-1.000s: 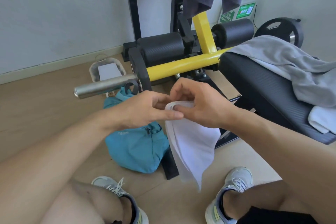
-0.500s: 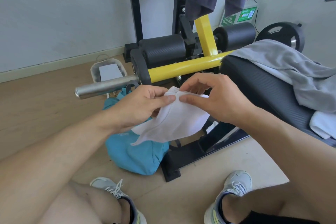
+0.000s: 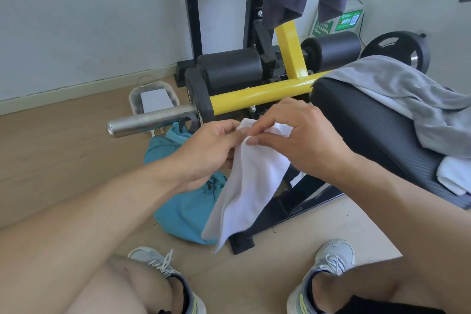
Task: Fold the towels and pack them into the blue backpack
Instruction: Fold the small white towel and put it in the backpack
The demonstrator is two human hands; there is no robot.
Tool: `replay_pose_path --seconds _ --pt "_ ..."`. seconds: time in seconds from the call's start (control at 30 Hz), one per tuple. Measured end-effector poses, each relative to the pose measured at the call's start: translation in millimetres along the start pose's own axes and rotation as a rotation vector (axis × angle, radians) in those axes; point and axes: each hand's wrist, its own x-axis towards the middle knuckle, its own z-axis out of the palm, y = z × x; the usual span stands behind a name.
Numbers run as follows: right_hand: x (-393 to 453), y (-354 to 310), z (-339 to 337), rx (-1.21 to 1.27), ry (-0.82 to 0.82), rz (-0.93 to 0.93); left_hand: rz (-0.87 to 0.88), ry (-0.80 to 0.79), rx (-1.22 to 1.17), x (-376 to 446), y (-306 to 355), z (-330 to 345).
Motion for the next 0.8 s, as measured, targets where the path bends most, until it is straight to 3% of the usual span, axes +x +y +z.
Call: replay_pose_path --seconds 0.4,0.8 --pt "3.7 -2.7 0.6 0.01 -0.006 0.223 -0.039 -0.008 -0.102 -5.1 2.2 5.0" --pt "1.3 -9.1 -2.8 -0.058 -0.061 0.124 -0.032 0.124 -0.06 -1.3 3.6 4.6"
